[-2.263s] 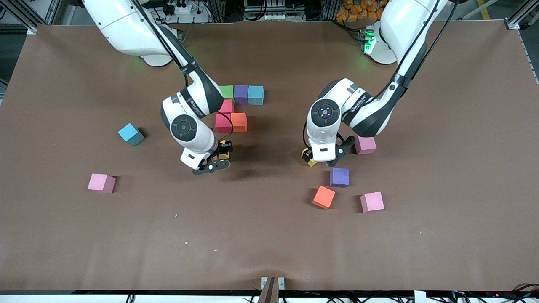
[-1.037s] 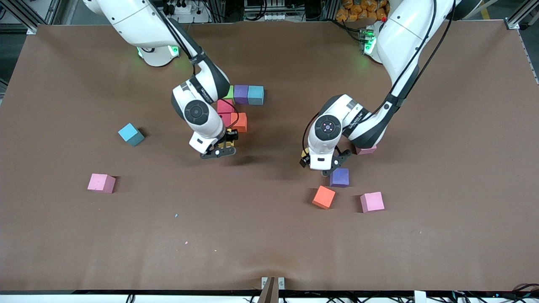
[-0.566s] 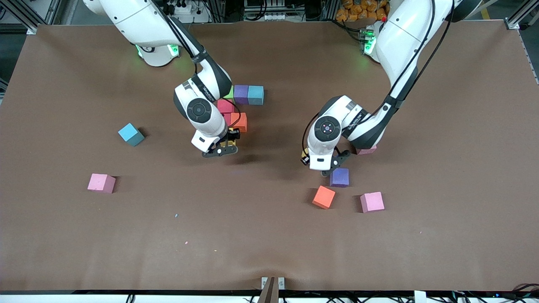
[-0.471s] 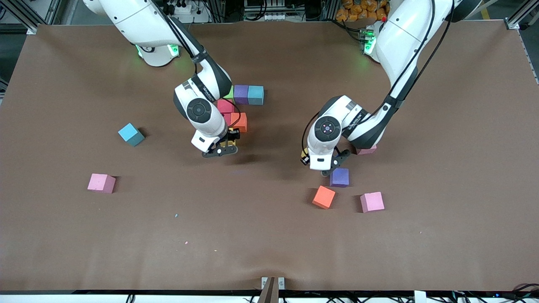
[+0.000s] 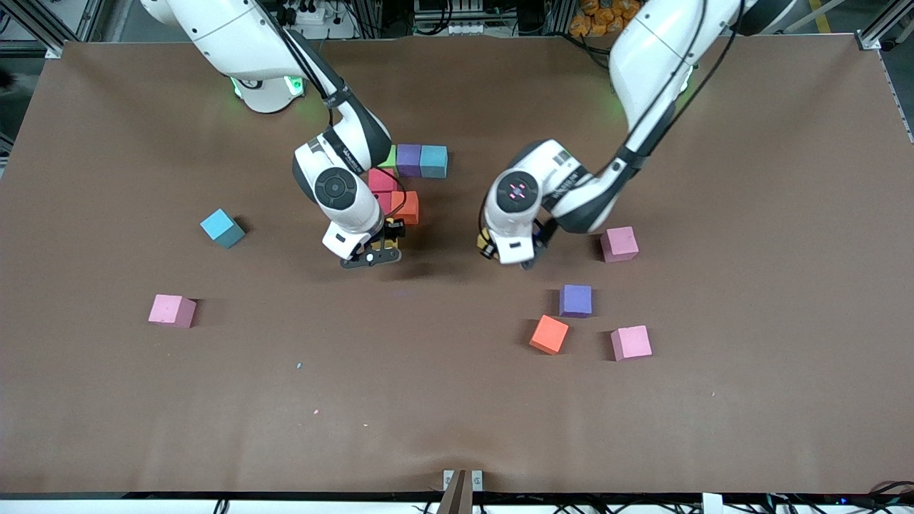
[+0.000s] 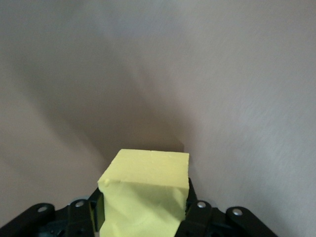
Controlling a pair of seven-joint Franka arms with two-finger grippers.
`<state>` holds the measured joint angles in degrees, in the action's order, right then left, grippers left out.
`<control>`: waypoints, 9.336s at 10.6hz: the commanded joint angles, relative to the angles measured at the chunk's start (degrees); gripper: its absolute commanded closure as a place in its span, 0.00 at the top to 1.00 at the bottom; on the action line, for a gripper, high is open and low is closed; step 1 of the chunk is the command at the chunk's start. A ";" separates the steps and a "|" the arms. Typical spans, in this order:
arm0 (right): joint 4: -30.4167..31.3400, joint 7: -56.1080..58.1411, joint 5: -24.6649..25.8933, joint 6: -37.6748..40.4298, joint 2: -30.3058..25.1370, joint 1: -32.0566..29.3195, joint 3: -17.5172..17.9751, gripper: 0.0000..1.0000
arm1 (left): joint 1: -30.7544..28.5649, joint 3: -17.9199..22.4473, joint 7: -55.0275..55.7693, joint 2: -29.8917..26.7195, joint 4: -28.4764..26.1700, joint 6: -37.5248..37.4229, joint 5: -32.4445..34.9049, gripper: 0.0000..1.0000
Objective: Arrange 11 blocks into digit 3
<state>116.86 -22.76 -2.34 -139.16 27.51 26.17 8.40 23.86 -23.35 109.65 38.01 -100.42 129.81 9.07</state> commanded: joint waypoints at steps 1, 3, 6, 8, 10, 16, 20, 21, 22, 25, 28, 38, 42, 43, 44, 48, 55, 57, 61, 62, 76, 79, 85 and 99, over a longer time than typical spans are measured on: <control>2.06 0.61 0.31 -0.50 -1.84 -0.33 -0.14 0.09 | 3.11 0.50 8.10 -0.05 0.83 0.88 -0.89 0.20; 2.06 0.70 0.32 -0.58 -1.76 -0.25 -0.22 0.09 | 5.65 0.68 15.12 0.66 1.19 3.07 -0.54 0.16; 2.50 0.70 0.40 -0.67 -1.84 -0.25 -0.22 0.09 | 7.68 0.94 22.96 0.92 1.54 5.45 -0.71 0.15; 2.67 0.96 0.58 -0.67 -1.93 -0.33 -0.22 0.09 | 8.82 1.03 27.45 2.76 4.17 5.72 -0.45 0.15; 2.67 0.96 0.67 -0.67 -1.93 -0.33 -0.22 0.09 | 10.14 1.81 29.74 3.56 5.14 5.90 -0.45 0.16; 2.23 0.08 0.58 0.38 -3.59 -0.25 -0.14 1.00 | 14.28 4.55 38.97 4.35 7.17 5.90 -0.72 0.18; 1.01 -0.09 -0.03 4.69 -8.16 -3.13 -0.22 1.00 | 15.77 4.63 41.78 4.70 7.25 5.81 -0.72 0.18; 0.57 -0.01 -0.04 4.78 -8.43 -5.15 -0.31 1.00 | 15.77 4.63 43.18 4.70 7.25 5.81 -0.54 0.18; -0.39 -0.01 -0.04 4.78 -8.09 -8.91 -0.40 1.00 | 16.38 4.55 43.63 4.79 7.25 5.81 -0.72 0.18; -2.51 0.78 0.57 5.30 -7.56 -18.24 -0.40 1.00 | 17.35 4.63 45.39 5.58 8.04 5.81 -0.54 0.18; -5.41 2.96 1.54 10.31 -6.94 -23.96 -0.49 1.00 | 17.80 4.63 45.48 5.76 8.13 5.81 -0.72 0.18; -5.94 26.10 5.93 9.97 -5.80 -38.38 -0.49 1.00 | 17.88 4.63 45.48 6.81 9.63 5.81 -0.54 0.94; -15.94 32.77 6.03 10.40 2.18 -43.48 -0.49 1.00 | 18.15 4.72 45.39 5.76 9.63 5.02 0.34 1.00; -16.40 33.04 6.12 10.32 3.07 -43.58 -0.58 1.00 | 18.32 4.72 45.22 4.97 9.63 2.93 1.73 1.00; -16.57 33.04 7.60 10.06 4.12 -43.66 -0.58 1.00 | 18.24 4.46 45.13 3.14 9.63 0.73 3.22 1.00; -18.07 32.42 10.86 9.61 7.47 -44.72 -0.58 1.00 | 15.96 4.90 40.33 -1.18 9.63 -3.41 4.90 1.00; -17.98 27.52 11.21 5.48 9.76 -45.16 -0.66 1.00 | -5.63 4.64 5.97 -3.30 12.15 -6.75 5.35 1.00; -17.81 26.54 11.30 5.39 10.37 -45.16 -0.66 1.00 | -10.13 4.72 -1.32 -2.24 16.11 -12.01 3.43 1.00; -17.02 26.62 11.39 5.74 10.55 -45.07 -1.63 0.22 | -15.08 5.24 -19.62 0.56 18.50 -13.26 1.39 1.00; -17.02 26.62 11.39 6.09 10.46 -44.72 -1.63 0.15 | -14.99 5.77 -20.52 1.36 19.55 -13.35 1.39 1.00; -20.97 -6.40 9.28 15.23 8.88 -16.52 8.82 0.13 | -12.26 5.78 -69.89 5.58 26.76 -5.28 1.31 1.00; -19.58 -7.39 9.28 13.76 8.88 -13.70 8.92 0.13 | -11.56 5.95 -82.89 7.42 26.68 -2.81 1.39 1.00; -13.60 -9.59 10.07 6.99 7.65 -10.44 8.74 0.13 | -10.24 6.04 -97.25 10.68 25.54 0.98 4.80 1.00; -9.63 -10.37 11.04 5.39 6.15 -10.97 8.65 1.00 | -9.54 6.04 -98.75 13.93 23.96 0.98 10.27 1.00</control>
<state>104.94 -31.30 7.74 -133.00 35.76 15.76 16.85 14.13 -17.61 11.17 51.99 -75.94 130.38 18.01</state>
